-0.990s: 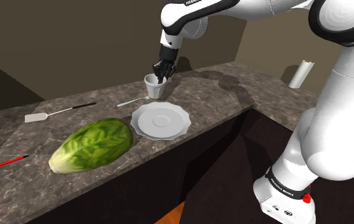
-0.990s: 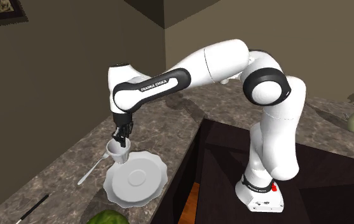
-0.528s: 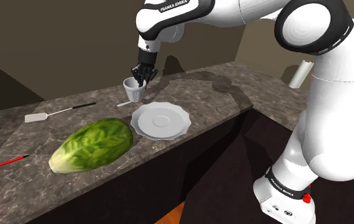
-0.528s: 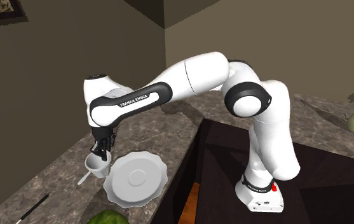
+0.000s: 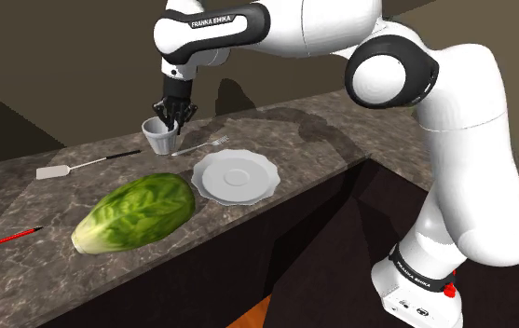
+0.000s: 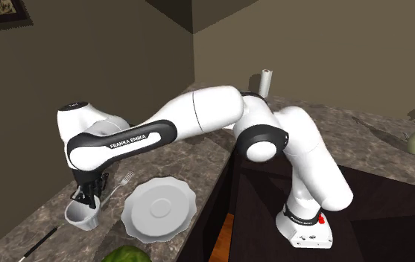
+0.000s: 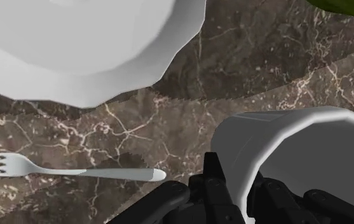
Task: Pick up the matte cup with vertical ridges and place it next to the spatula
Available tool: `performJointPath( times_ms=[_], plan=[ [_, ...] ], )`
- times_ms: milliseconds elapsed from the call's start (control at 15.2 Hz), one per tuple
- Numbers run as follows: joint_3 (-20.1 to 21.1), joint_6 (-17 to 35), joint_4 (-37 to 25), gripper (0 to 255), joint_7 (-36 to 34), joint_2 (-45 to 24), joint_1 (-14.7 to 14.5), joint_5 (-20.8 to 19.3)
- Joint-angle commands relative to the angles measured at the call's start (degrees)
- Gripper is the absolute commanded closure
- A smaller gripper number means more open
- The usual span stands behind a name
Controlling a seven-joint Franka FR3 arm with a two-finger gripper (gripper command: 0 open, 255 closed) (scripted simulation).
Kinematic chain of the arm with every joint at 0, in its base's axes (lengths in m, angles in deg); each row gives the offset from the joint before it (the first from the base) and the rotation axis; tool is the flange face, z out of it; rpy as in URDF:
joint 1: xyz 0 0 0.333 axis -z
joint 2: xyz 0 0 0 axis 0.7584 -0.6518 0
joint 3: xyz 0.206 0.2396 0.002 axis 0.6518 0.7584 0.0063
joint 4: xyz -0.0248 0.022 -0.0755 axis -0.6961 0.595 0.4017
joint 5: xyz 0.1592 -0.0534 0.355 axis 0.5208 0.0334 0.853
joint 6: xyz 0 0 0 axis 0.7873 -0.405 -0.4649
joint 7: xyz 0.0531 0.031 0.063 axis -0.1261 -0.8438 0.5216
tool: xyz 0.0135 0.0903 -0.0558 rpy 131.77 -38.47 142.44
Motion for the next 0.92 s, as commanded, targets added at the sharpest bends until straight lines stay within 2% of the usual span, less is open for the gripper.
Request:
performJointPath(
  times_ms=[0, 198, 858],
  plan=[
    [0.4, -2.6, -8.4, 255, -2.0, -5.4, -0.5, -0.1],
    [1.1, -8.0, -23.4, 255, -5.0, -14.6, -0.8, -0.4],
    [1.2, -0.5, -15.7, 255, -3.4, -14.5, -1.3, 0.1]
  ],
)
